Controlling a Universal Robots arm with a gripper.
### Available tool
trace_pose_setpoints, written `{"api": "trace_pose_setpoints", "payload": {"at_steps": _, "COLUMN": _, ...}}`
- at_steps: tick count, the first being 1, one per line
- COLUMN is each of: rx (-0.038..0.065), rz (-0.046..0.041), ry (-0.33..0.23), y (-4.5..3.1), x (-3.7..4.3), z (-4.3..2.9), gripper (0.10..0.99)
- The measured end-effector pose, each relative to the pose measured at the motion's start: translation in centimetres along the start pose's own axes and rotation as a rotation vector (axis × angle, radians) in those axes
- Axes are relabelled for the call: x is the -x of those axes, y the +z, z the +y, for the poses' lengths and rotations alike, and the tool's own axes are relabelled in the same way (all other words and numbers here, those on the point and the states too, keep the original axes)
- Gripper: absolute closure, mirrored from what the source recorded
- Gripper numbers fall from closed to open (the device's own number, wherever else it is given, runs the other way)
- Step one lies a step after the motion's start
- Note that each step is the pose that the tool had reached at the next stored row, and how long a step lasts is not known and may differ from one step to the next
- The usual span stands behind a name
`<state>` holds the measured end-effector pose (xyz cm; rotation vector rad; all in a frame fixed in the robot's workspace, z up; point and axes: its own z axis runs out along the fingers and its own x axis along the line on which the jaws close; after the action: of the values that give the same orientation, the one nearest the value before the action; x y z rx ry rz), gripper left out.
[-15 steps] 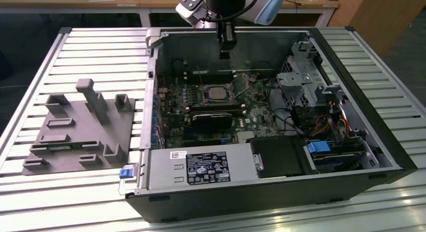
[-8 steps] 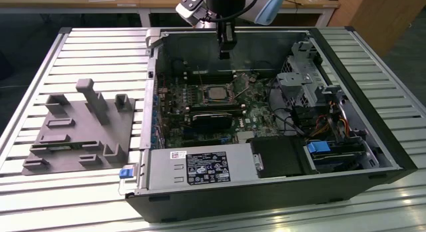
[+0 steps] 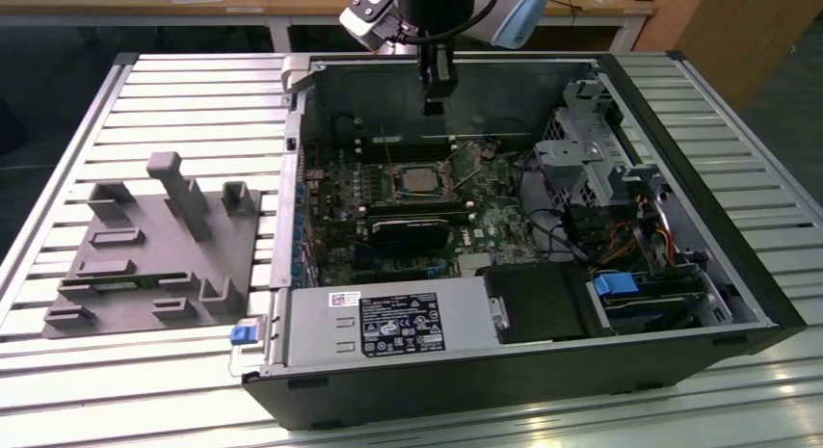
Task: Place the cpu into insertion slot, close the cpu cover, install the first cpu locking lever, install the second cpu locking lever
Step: 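Close the cpu cover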
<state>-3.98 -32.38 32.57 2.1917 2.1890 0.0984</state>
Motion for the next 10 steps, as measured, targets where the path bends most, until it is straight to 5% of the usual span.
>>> {"api": "trace_pose_setpoints", "payload": {"at_steps": 10, "rx": 0.0, "rz": 0.0, "ry": 0.0, "y": 0.08, "x": 0.0, "z": -0.01, "gripper": 0.98}}
